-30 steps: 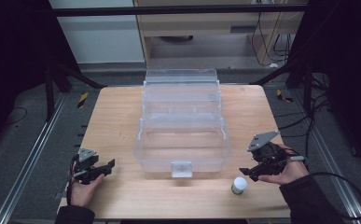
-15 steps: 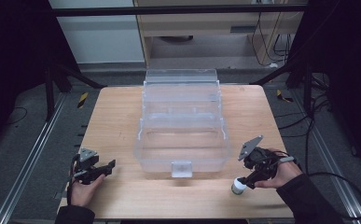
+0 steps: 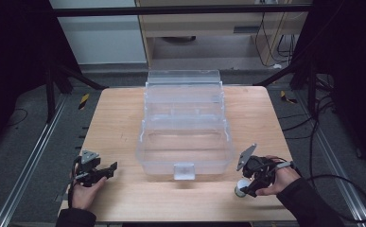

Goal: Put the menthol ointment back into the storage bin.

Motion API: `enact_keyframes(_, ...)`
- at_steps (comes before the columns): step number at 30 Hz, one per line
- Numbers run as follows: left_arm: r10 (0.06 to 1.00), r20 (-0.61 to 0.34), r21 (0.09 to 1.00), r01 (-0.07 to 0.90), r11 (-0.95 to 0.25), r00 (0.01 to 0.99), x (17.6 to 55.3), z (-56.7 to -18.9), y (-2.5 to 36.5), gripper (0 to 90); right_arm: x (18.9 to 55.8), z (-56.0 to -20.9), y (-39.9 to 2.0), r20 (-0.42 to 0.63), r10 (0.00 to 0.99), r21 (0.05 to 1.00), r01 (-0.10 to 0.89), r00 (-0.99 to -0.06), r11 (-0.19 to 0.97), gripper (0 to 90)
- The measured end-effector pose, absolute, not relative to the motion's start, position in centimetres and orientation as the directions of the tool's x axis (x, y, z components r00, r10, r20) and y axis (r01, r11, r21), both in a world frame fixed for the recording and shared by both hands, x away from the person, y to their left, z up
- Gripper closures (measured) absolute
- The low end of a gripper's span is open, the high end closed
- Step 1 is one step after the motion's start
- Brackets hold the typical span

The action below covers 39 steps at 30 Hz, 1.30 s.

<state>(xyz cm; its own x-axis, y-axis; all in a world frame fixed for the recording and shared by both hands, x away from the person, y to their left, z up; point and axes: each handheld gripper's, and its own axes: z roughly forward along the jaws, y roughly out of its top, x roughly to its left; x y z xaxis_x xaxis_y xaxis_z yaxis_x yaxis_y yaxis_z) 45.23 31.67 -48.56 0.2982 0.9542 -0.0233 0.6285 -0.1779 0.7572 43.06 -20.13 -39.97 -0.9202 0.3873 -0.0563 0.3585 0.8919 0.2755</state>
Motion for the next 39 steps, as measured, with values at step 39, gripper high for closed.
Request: enact_keyframes(39,0.955,-0.021,0.756,0.629,-0.179,0.297,45.2,-48.5,31.7,26.4,44.3,-43.2,-18.5,-0.017,0.329,0.118,0.324,-0.944,0.939,50.3)
